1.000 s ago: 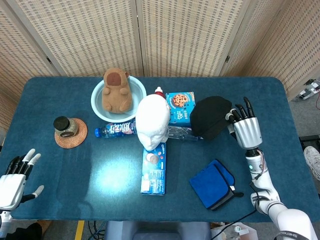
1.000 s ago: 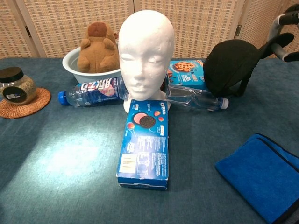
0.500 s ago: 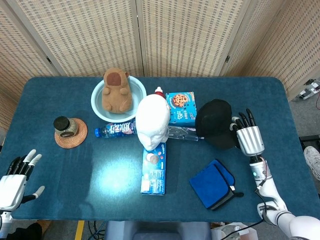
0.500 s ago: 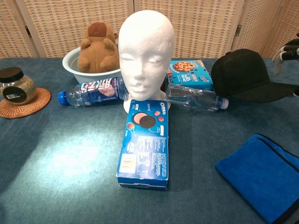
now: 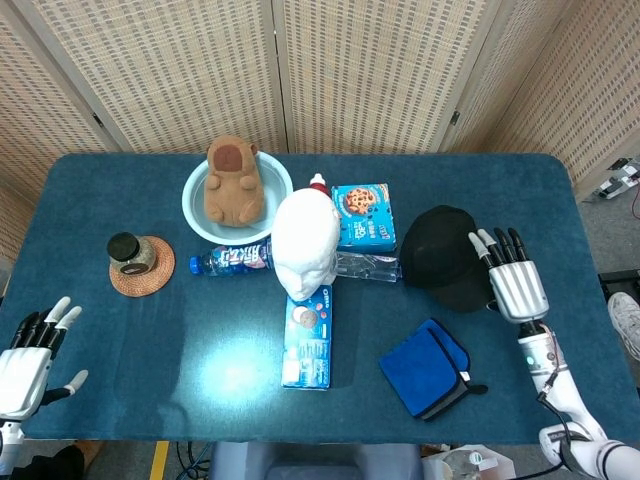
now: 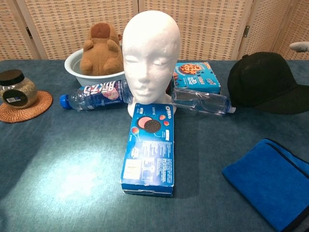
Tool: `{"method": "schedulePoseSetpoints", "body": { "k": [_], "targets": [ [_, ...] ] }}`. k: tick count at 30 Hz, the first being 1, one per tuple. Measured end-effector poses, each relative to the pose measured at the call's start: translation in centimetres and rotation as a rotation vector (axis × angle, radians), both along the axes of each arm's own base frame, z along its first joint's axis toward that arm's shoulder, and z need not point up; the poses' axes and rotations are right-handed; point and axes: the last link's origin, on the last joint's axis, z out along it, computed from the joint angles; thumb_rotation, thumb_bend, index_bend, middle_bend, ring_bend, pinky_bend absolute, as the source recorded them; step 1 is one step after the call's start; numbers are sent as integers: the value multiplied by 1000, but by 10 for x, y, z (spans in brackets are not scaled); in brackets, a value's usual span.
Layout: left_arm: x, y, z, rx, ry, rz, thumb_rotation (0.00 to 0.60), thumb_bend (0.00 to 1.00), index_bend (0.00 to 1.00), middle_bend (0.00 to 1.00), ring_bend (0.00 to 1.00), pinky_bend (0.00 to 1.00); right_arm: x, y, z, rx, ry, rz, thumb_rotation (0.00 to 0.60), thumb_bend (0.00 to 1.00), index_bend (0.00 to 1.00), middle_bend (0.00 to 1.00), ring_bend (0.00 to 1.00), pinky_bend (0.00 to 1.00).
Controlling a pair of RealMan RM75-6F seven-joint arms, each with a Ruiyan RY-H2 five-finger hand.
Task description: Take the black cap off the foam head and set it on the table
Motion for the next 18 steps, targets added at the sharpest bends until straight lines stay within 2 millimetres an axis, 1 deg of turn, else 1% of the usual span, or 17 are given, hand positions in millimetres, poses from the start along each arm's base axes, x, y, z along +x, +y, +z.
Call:
{"method": "schedulePoseSetpoints", "body": {
  "k": [5,10,14,18],
  "targets": [
    [0,0,-1,-6,1,2,600,201,16,0,5,0,1,19,13,46,34,-28,600,0,0,0,0,0],
    [1,1,0,-6,1,2,600,201,17,0,5,0,0,35,14,100,77,-55,600,0,0,0,0,0],
    [0,-1,2,-1,1,6,600,202,16,0,5,0,-2,43,16,104,93,-53,600,0,0,0,0,0],
    [-1,-1,2,-4,2,9,600,201,16,0,5,0,-5,48,24,87,99,-61,600,0,0,0,0,0]
  ]
}}
